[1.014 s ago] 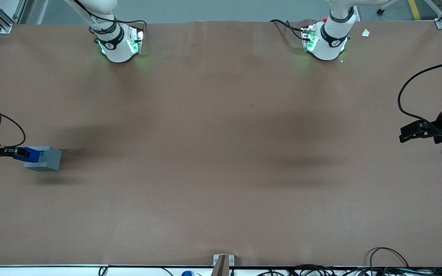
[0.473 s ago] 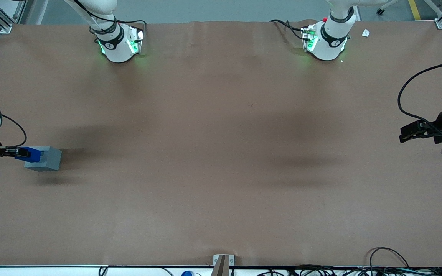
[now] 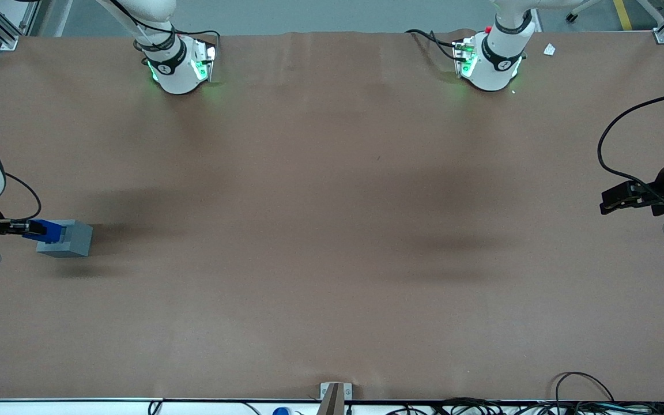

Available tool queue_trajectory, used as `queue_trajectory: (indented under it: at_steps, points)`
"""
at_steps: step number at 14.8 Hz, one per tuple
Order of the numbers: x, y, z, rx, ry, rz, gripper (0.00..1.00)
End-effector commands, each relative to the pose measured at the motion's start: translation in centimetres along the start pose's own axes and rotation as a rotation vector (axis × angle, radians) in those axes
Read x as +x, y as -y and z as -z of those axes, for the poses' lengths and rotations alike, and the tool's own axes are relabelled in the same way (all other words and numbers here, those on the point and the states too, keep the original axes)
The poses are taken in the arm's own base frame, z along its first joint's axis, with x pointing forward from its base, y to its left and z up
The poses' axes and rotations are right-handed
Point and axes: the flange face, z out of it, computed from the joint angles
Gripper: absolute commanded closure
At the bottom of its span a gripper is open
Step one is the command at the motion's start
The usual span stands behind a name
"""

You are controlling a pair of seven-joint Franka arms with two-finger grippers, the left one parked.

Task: Insert blue part into gray base with right arm
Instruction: 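Lower the blue block into the gray base's opening and open gripper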

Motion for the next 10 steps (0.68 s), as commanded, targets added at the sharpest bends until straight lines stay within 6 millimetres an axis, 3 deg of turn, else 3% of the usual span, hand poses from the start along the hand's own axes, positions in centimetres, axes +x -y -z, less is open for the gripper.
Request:
queue_trajectory:
  at_steps: [1,10]
  points:
    - [-0.02,-0.16,-0.78,-0.012,0.018,0.018,1.00]
    - [0.05,-0.54,-1.43,-0.007,0.016,0.016,1.00]
